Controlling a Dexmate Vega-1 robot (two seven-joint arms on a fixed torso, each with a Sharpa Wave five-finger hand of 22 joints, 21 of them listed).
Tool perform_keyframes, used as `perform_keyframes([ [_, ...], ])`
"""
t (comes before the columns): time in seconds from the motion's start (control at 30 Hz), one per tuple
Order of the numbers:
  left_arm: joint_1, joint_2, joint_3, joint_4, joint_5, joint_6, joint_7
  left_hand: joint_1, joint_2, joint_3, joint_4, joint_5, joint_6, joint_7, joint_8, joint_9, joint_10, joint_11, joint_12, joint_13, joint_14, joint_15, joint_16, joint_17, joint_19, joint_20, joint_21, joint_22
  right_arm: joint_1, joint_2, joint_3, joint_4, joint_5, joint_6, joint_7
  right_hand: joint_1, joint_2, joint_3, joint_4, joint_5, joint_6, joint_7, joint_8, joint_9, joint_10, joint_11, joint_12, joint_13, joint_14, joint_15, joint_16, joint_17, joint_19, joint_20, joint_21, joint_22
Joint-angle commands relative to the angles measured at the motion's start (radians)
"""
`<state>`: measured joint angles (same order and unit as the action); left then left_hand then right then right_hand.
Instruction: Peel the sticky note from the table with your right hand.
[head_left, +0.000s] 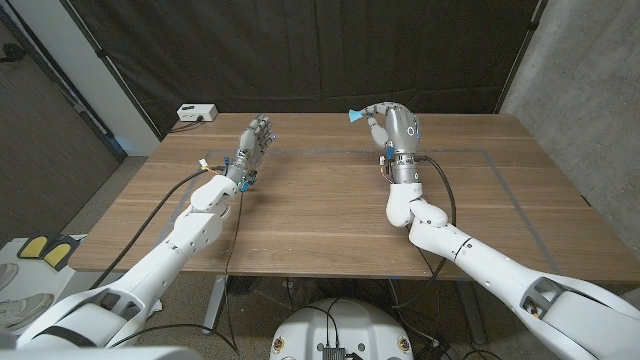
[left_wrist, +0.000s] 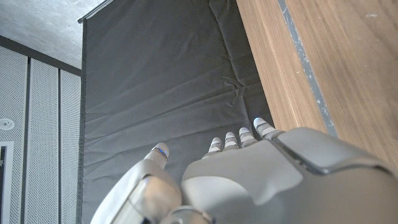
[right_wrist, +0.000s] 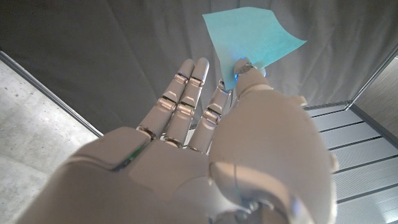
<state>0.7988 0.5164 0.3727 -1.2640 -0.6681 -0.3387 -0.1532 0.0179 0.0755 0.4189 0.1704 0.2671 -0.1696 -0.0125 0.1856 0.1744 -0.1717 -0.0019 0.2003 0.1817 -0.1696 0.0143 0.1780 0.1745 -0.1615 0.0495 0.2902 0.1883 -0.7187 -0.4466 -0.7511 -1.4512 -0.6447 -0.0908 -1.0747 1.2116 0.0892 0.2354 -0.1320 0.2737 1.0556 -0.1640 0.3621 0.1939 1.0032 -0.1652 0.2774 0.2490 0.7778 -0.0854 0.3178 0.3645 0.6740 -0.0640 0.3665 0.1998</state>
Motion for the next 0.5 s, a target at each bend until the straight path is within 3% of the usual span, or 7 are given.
perform_keyframes([
  [0.03, 0.039, 0.03, -0.011, -0.06, 0.003, -0.001, 0.012, 0.002, 0.058, -0.003, 0.001, 0.006, 0.0, -0.005, 0.0, 0.002, -0.044, -0.002, 0.003, 0.002, -0.088, 0.0, 0.008, 0.003, 0.003, 0.006, 0.0, 0.004, -0.061, -0.018, 0.044, -0.117, 0.054, -0.054, 0.086, -0.034, 0.004, -0.011, 0.016, 0.007, -0.088, -0.01, -0.036, 0.006, -0.09, -0.001, -0.048, 0.0, -0.006, -0.146, -0.041, -0.014, -0.02, -0.051, 0.006, -0.003],
  [0.1, 0.042, 0.033, -0.011, -0.063, 0.002, -0.003, 0.008, 0.003, 0.058, -0.003, 0.0, 0.006, 0.001, -0.007, 0.0, 0.002, -0.045, -0.002, 0.003, 0.002, -0.086, 0.001, 0.009, 0.003, 0.003, 0.007, 0.0, 0.004, -0.075, -0.034, 0.063, -0.146, 0.103, -0.037, 0.141, -0.117, -0.009, -0.04, 0.052, 0.003, -0.213, -0.006, -0.098, 0.001, -0.183, 0.03, -0.088, -0.008, -0.046, -0.13, -0.072, -0.018, -0.032, -0.016, 0.006, -0.006],
  [0.17, 0.046, 0.035, -0.012, -0.069, 0.005, -0.005, 0.013, 0.004, 0.055, -0.004, -0.001, 0.006, 0.002, -0.01, 0.0, 0.001, -0.048, 0.0, 0.001, 0.002, -0.086, 0.003, 0.008, 0.002, 0.002, 0.009, -0.002, 0.004, -0.084, -0.059, 0.079, -0.175, 0.14, -0.04, 0.213, -0.186, -0.006, -0.057, 0.081, 0.002, -0.333, 0.026, -0.155, -0.001, -0.266, 0.068, -0.099, -0.014, -0.123, -0.111, -0.102, -0.015, -0.056, 0.011, -0.004, -0.008],
  [0.23, 0.049, 0.037, -0.013, -0.073, 0.006, -0.008, 0.015, 0.005, 0.052, -0.006, -0.003, 0.005, 0.004, -0.014, 0.0, 0.001, -0.047, 0.005, 0.002, 0.002, -0.087, 0.003, 0.007, 0.002, 0.002, 0.01, -0.002, 0.004, -0.094, -0.069, 0.105, -0.189, 0.208, -0.007, 0.269, -0.268, -0.004, -0.083, 0.118, -0.008, -0.436, 0.059, -0.181, 0.0, -0.354, 0.104, -0.101, -0.018, -0.193, -0.087, -0.116, -0.005, -0.085, 0.026, -0.018, -0.01],
  [0.4, 0.055, 0.046, -0.016, -0.088, 0.008, -0.008, 0.018, 0.007, 0.046, -0.008, -0.007, 0.004, 0.005, -0.018, 0.0, 0.001, -0.045, 0.005, 0.003, 0.002, -0.087, 0.003, 0.007, 0.002, 0.001, 0.01, -0.004, 0.004, -0.108, -0.099, 0.165, -0.193, 0.377, 0.108, 0.406, -0.374, -0.007, -0.116, 0.155, -0.024, -0.585, 0.103, -0.183, 0.002, -0.512, 0.163, -0.101, -0.024, -0.322, -0.011, -0.132, -0.014, -0.149, 0.048, -0.054, -0.012],
  [0.43, 0.057, 0.047, -0.017, -0.091, 0.008, -0.008, 0.019, 0.008, 0.045, -0.008, -0.008, 0.004, 0.005, -0.019, 0.0, 0.001, -0.044, 0.005, 0.003, 0.002, -0.087, 0.003, 0.006, 0.002, 0.001, 0.011, -0.004, 0.004, -0.109, -0.102, 0.18, -0.185, 0.429, 0.153, 0.44, -0.399, 0.008, -0.118, 0.168, -0.03, -0.608, 0.115, -0.183, 0.003, -0.538, 0.178, -0.1, -0.025, -0.341, 0.001, -0.129, -0.014, -0.163, 0.052, -0.062, -0.012],
  [0.5, 0.059, 0.05, -0.019, -0.095, 0.008, -0.008, 0.019, 0.008, 0.043, -0.009, -0.009, 0.004, 0.006, -0.02, 0.0, 0.001, -0.044, 0.003, 0.003, 0.002, -0.087, 0.003, 0.006, 0.001, 0.001, 0.011, -0.004, 0.004, -0.108, -0.108, 0.206, -0.162, 0.524, 0.23, 0.514, -0.394, 0.04, -0.098, 0.162, -0.039, -0.626, 0.13, -0.178, 0.003, -0.576, 0.201, -0.098, -0.027, -0.381, 0.034, -0.133, -0.022, -0.188, 0.051, -0.076, -0.014],
])
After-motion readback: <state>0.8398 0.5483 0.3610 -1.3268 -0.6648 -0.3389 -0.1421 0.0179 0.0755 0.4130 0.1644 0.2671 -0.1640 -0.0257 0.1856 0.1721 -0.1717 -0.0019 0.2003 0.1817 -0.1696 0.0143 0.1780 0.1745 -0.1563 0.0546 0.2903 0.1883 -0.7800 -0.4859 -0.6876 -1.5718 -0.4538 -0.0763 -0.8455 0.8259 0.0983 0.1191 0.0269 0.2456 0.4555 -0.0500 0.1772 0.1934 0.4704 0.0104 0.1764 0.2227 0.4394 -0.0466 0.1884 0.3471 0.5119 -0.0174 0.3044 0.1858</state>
